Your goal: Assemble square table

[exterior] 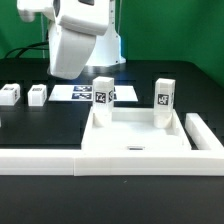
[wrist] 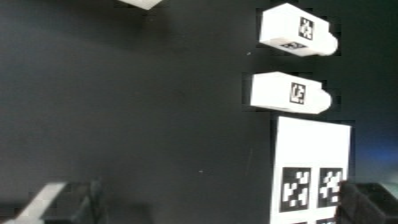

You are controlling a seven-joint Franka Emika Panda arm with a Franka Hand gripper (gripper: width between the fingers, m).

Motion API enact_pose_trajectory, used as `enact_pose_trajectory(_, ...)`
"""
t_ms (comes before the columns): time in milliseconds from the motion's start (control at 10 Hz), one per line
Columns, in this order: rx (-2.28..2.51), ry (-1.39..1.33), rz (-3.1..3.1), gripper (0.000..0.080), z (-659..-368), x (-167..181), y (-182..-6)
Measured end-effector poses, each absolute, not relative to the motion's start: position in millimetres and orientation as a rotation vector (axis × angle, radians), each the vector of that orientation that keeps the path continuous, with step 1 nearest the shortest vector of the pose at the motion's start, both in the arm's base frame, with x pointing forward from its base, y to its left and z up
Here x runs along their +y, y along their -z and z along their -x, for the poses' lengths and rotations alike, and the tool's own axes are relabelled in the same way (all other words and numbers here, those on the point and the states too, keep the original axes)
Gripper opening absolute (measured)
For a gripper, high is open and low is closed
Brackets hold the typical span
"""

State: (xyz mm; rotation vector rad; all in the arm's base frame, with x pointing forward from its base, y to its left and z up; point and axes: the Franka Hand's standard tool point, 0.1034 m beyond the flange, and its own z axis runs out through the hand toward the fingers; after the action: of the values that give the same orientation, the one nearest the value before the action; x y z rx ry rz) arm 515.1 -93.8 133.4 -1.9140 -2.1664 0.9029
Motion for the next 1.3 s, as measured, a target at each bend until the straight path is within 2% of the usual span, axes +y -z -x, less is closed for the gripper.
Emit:
enact_pose_trajectory(100,-2.080,-0.886,2.073,0.0649,-514.0,-96.8,-131.3)
enact_pose_trajectory(300,-1.738,-0.733,2.559,0.0649,-465.7,-141.5,-119.9)
enact_pose_trajectory(400,-1.549,-0.689,2.730,0.0649,-452.3,-150.5,-110.9)
enact_pose_trajectory(500,-1.386,-0.725,2.787,0.0649,-441.6,-152.0,-104.8)
enact_pose_trajectory(1000,-1.056,-0.703,2.976,0.0649,-444.8,-143.7,-102.0)
enact_pose_trajectory(1300,-0.239,-0.814,3.151,0.0649,-403.7,-146.3,-70.5)
